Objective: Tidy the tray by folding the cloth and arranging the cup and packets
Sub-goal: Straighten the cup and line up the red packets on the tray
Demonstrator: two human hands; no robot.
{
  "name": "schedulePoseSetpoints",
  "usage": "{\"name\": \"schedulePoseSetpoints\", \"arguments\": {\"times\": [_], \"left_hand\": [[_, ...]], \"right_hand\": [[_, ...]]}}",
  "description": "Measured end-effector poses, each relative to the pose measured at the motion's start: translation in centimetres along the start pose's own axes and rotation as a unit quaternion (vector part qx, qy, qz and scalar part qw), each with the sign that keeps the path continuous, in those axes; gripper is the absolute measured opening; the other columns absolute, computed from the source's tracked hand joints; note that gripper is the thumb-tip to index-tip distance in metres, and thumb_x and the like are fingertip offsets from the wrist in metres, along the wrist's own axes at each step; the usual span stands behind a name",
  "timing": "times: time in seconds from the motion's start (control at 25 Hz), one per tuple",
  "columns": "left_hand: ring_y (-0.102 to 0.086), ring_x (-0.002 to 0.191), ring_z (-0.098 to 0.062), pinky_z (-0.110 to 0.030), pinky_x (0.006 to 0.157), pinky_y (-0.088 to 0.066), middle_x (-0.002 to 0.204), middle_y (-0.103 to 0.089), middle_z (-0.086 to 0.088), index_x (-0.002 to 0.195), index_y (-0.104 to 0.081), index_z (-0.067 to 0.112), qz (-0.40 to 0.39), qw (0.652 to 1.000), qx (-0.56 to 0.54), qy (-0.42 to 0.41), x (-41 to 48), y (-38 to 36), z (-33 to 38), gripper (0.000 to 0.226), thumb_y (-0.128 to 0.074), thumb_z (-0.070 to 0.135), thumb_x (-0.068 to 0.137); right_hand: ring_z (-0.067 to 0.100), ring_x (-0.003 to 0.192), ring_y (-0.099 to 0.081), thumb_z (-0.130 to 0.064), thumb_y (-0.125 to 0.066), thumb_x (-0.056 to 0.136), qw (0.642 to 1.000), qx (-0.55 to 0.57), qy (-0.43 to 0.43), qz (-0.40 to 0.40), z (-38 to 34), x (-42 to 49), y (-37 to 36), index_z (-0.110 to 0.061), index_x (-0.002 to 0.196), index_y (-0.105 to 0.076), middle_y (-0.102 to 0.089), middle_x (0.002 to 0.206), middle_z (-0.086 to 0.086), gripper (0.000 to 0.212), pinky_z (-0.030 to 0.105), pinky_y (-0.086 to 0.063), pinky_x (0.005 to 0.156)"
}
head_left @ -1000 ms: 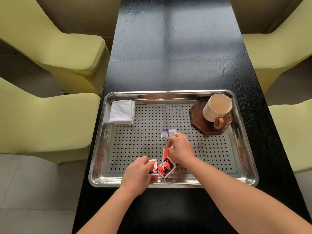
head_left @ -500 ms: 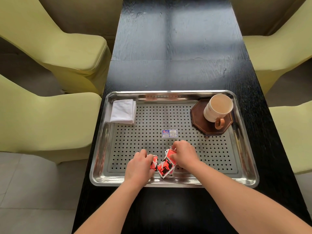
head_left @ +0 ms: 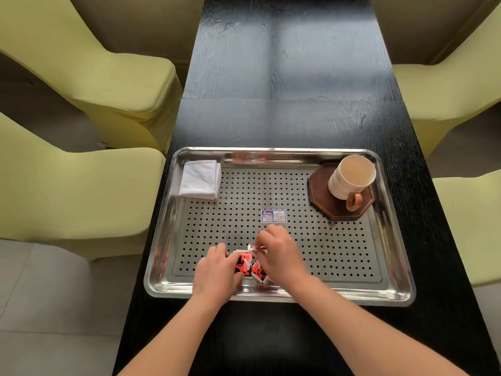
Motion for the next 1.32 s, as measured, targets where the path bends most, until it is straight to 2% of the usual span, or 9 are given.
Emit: {"name": "schedulePoseSetpoints", "arguments": {"times": [0.16,0.24,0.32,0.48,0.84,0.92,1.08,1.2,1.32], "left_hand": [[-0.044,0.095,-0.014,-0.028,0.071,-0.044,0.102,-0.046,0.005,0.119,-0.057,0.03,-0.006,0.998,-0.055,0.039,-0.5,-0.1,-0.6,0.035,-0.062,0.042,0.086],[-0.041,0.098,-0.012,-0.027,0.073,-0.043,0.107,-0.046,0.007,0.127,-0.052,0.031,-0.001,0.992,-0.123,0.039,-0.3,-0.1,-0.5,0.045,-0.062,0.032,0.084],[-0.043,0.108,-0.011,-0.03,0.082,-0.047,0.119,-0.047,0.009,0.135,-0.048,0.035,-0.009,0.986,-0.167,0.005,0.0,0.1,0.2,0.054,-0.06,0.029,0.083],[-0.042,0.12,-0.014,-0.033,0.094,-0.045,0.129,-0.046,0.008,0.135,-0.05,0.042,-0.026,0.991,-0.125,-0.032,0.0,0.0,2.0,0.051,-0.061,0.044,0.085],[-0.044,0.116,-0.016,-0.032,0.089,-0.048,0.123,-0.048,0.005,0.131,-0.053,0.04,-0.01,0.997,-0.078,0.002,-0.1,-0.7,2.9,0.053,-0.067,0.051,0.082],[-0.044,0.115,-0.015,-0.032,0.087,-0.048,0.122,-0.048,0.006,0.13,-0.053,0.04,-0.005,0.996,-0.085,0.008,0.1,-0.9,2.9,0.052,-0.067,0.052,0.082],[-0.044,0.112,-0.019,-0.033,0.085,-0.047,0.122,-0.046,0.002,0.141,-0.038,0.044,-0.001,0.999,-0.046,-0.009,-0.1,-1.1,3.3,0.065,-0.064,0.057,0.082],[-0.043,0.114,-0.024,-0.036,0.085,-0.046,0.128,-0.045,-0.003,0.146,-0.023,0.049,-0.004,0.999,0.014,-0.048,0.3,-0.9,4.0,0.068,-0.056,0.058,0.088],[-0.044,0.113,-0.023,-0.035,0.085,-0.045,0.129,-0.046,-0.002,0.145,-0.029,0.045,-0.001,0.999,0.007,-0.038,0.5,-0.9,4.0,0.061,-0.053,0.055,0.091]], "right_hand": [[0.02,0.1,-0.049,-0.03,-0.067,0.085,0.99,-0.049,0.028,-0.129,-0.4,-1.6,-3.0,-0.018,0.094,-0.068,-0.058,0.099,-0.002,0.015,0.035,-0.046,0.084],[0.016,0.097,-0.051,-0.041,-0.068,0.084,0.996,-0.037,0.017,-0.084,0.9,-2.3,-2.1,-0.023,0.095,-0.07,-0.061,0.098,-0.007,0.02,0.031,-0.045,0.085],[0.015,0.101,-0.053,-0.033,-0.069,0.088,0.997,-0.047,-0.066,-0.004,3.5,-2.6,-0.4,-0.024,0.107,-0.07,-0.063,0.104,-0.008,0.021,0.03,-0.047,0.084],[0.015,0.107,-0.048,-0.033,-0.072,0.085,0.978,-0.105,-0.146,-0.103,6.1,-2.9,-0.4,-0.026,0.125,-0.059,-0.055,0.114,-0.006,0.043,0.031,-0.049,0.087],[0.015,0.093,-0.057,-0.024,-0.075,0.082,0.971,-0.017,-0.235,-0.048,5.6,-2.2,-1.3,-0.027,0.078,-0.058,-0.056,0.093,-0.006,0.018,0.027,-0.042,0.072],[0.014,0.089,-0.06,-0.025,-0.076,0.083,0.972,0.016,-0.233,-0.041,6.2,-2.2,-0.9,-0.026,0.082,-0.062,-0.06,0.092,-0.007,0.014,0.026,-0.045,0.072],[0.014,0.094,-0.053,-0.036,-0.081,0.074,0.974,-0.059,-0.202,-0.088,5.8,-2.7,-1.3,-0.025,0.104,-0.061,-0.054,0.099,-0.006,0.037,0.03,-0.051,0.078],[0.018,0.092,-0.054,-0.031,-0.079,0.074,0.967,-0.049,-0.237,-0.078,5.4,-2.5,-2.1,-0.022,0.092,-0.061,-0.055,0.095,-0.003,0.027,0.032,-0.05,0.079],[0.016,0.082,-0.059,-0.029,-0.077,0.079,0.953,-0.013,-0.292,-0.073,5.9,-2.4,-1.9,-0.024,0.072,-0.06,-0.063,0.09,-0.003,0.019,0.031,-0.044,0.067]]}}
Point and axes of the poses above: each hand's wrist, its own x-axis towards the middle knuckle, its own y-axis out of the back of the hand, z = x × y, the point moved 3 cm from there along x, towards the middle knuckle
